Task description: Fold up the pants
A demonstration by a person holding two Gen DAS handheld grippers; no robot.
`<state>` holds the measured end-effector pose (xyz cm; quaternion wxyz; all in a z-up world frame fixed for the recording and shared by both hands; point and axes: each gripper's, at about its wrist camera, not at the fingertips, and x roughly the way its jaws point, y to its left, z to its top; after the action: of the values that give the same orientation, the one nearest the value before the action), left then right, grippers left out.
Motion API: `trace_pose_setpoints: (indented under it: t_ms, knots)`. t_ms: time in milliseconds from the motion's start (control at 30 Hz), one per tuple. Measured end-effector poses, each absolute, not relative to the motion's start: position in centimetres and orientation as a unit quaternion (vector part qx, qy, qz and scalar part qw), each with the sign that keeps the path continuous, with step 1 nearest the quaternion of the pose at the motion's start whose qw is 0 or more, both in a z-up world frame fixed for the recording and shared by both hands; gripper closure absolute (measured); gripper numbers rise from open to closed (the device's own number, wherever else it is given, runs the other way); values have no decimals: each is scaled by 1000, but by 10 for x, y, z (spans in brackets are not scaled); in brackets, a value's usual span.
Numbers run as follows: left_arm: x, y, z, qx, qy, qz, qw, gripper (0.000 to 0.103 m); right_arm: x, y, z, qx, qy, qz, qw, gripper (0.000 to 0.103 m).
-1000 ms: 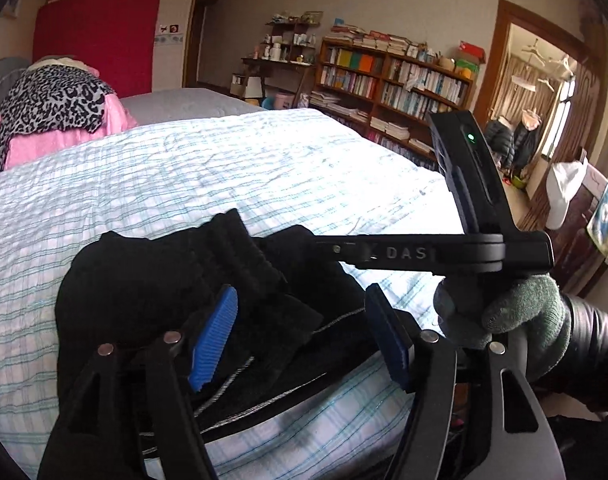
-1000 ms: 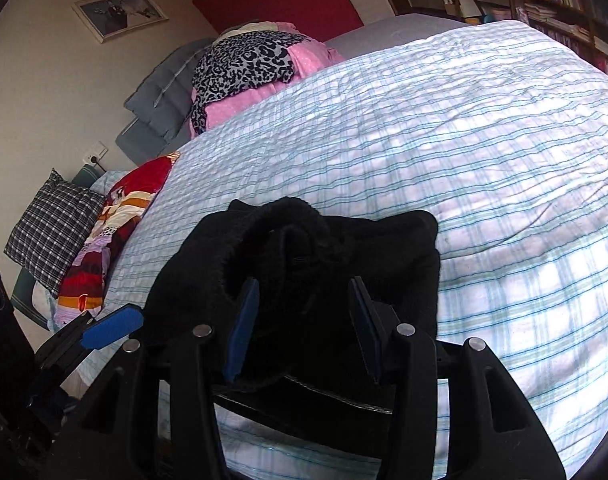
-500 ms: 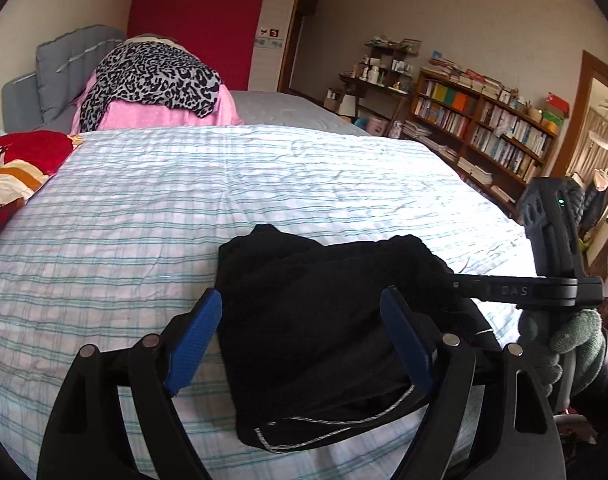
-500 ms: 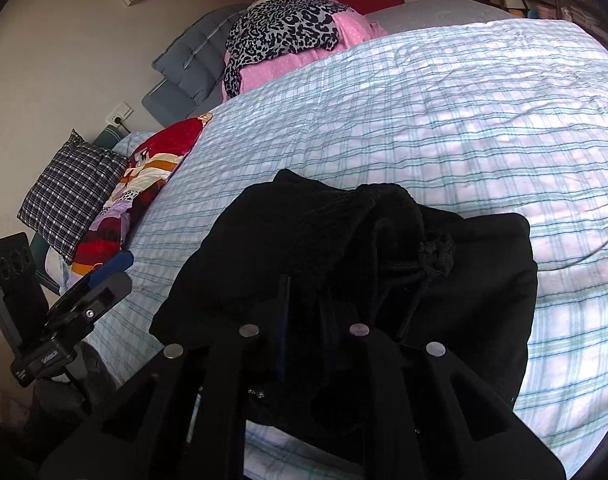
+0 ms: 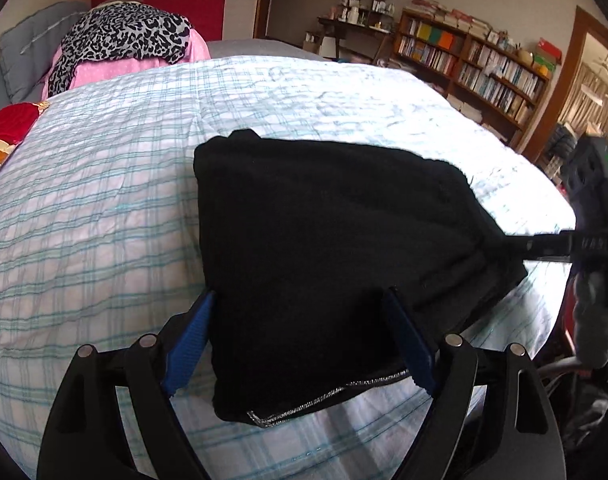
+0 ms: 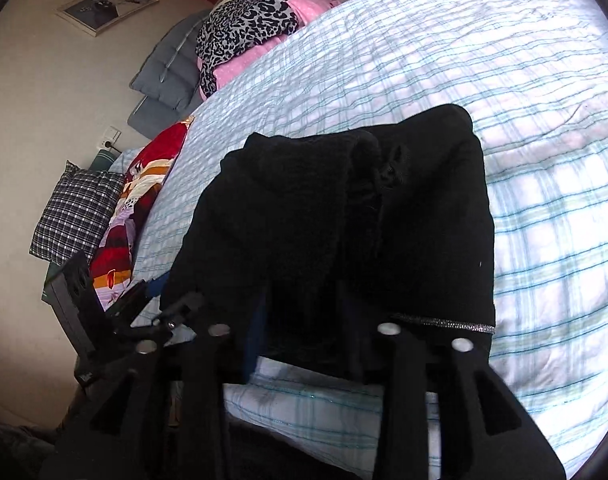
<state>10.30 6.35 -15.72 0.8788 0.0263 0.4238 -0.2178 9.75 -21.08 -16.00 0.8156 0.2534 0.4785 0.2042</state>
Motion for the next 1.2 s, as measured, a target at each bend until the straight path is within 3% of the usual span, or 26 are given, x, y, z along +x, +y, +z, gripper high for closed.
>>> trace_pose_setpoints:
  t_ms: [33, 400, 467, 500, 600, 967, 1200]
  knots:
    - [100, 62, -161, 35, 422, -216, 880, 20, 97, -215, -157, 259, 469, 194, 822, 17]
    - [96, 68, -168, 21, 421, -215, 881, 20, 139, -211, -178, 314, 507, 195, 779, 19]
    - [96, 69, -168, 18, 422, -216, 880, 20, 141, -205, -179, 302, 512, 191, 781, 41]
    - [97, 69, -168, 17, 422, -217, 880, 20, 140, -203, -178, 286, 516, 177, 788, 61]
    - [98, 70, -166, 13, 424, -218, 879, 19, 134, -203, -164, 278, 499, 185, 799, 82]
    - [90, 52, -141, 3, 413, -248, 876, 19, 98, -241, -101, 244, 419, 173, 857, 91]
    - [84, 18, -156, 75, 411, -253, 873, 13, 98, -248, -147, 208, 461, 145, 850, 91]
